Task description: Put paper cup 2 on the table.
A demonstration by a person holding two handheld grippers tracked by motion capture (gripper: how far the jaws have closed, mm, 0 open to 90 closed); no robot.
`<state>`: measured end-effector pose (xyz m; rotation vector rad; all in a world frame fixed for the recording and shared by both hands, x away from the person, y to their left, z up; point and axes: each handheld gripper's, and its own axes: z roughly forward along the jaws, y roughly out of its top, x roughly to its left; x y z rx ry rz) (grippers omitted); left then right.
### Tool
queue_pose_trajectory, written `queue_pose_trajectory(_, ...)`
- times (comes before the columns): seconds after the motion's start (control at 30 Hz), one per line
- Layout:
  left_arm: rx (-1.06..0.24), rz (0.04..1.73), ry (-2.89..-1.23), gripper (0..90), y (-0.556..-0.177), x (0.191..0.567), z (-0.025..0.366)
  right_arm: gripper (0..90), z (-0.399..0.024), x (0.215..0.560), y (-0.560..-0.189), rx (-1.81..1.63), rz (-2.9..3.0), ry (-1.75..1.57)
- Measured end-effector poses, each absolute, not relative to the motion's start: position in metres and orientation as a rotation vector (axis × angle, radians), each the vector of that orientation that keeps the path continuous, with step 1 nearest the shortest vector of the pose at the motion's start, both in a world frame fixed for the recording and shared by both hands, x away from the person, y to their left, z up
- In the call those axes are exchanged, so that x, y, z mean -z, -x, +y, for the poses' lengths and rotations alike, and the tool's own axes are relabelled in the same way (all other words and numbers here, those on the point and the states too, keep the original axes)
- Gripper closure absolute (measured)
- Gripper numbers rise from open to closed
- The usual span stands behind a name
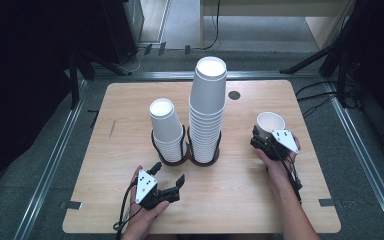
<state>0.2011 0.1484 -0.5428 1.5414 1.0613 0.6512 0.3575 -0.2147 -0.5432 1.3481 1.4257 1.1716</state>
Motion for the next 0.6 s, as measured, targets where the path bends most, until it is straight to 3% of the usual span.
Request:
queue_pose_trajectory(0.5, -0.652, 1.059, -1.540, 9.4, -0.2008, 0.5426, 0.1480, 11.7, -0.2192, 0.5420, -0.3531, -1.163, 1.448, -1.359)
queue_pose_trajectory(0.6, -0.651, 1.060, -1.544, 9.4, -0.2008, 0.5428, 0.1481, 7.5, -0.2189, 0.5422, -0.3506, -1.174, 1.464, -1.359)
